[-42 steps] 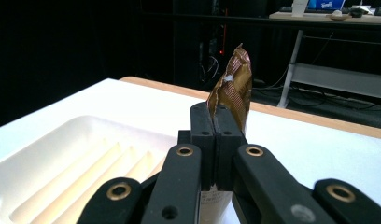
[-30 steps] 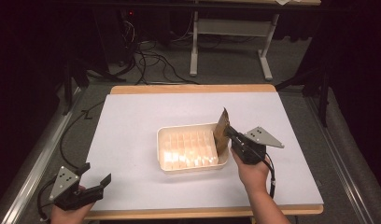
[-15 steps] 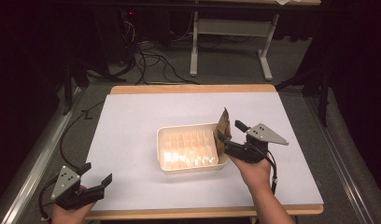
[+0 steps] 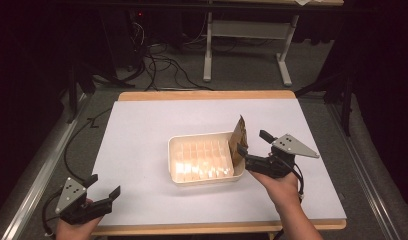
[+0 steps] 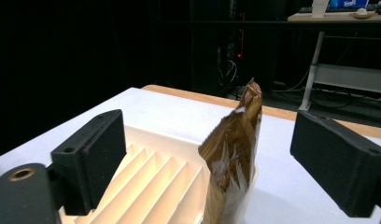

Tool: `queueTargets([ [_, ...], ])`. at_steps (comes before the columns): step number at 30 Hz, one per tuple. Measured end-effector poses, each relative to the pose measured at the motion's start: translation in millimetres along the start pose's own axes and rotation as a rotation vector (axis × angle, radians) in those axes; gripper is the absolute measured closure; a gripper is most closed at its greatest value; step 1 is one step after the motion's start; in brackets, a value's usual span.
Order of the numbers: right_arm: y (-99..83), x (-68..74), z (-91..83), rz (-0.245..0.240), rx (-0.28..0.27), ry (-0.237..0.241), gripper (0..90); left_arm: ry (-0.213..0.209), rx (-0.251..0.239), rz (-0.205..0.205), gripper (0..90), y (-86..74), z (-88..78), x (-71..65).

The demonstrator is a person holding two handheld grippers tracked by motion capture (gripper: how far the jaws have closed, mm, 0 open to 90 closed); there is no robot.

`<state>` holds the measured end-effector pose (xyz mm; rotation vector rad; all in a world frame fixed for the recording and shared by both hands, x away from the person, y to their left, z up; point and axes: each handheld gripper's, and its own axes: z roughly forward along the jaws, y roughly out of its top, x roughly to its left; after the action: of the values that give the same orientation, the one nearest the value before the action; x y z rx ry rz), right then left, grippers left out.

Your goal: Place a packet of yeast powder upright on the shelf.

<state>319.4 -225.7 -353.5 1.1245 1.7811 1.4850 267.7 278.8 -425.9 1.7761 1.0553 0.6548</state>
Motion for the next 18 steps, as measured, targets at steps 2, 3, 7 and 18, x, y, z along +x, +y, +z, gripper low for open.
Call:
queueTargets([
  [2,-1.7,-1.9,-3.3,-0.001,-0.005,0.003,9.5,-0.002,0.001,-0.003,15.3,-0.2,0.6,0.4],
  [3,-2.8,-3.2,-5.5,0.002,-0.004,0.005,9.0,-0.001,0.005,0.000,15.3,-0.3,0.5,1.0],
  [7,-8.5,-10.0,-14.9,0.006,-0.014,0.001,8.4,-0.002,0.002,-0.003,15.3,-0.3,0.7,0.1],
  [18,-29.3,-39.1,-46.3,0.011,-0.012,-0.037,10.9,0.001,0.010,-0.001,15.3,-0.7,2.1,-0.2],
])
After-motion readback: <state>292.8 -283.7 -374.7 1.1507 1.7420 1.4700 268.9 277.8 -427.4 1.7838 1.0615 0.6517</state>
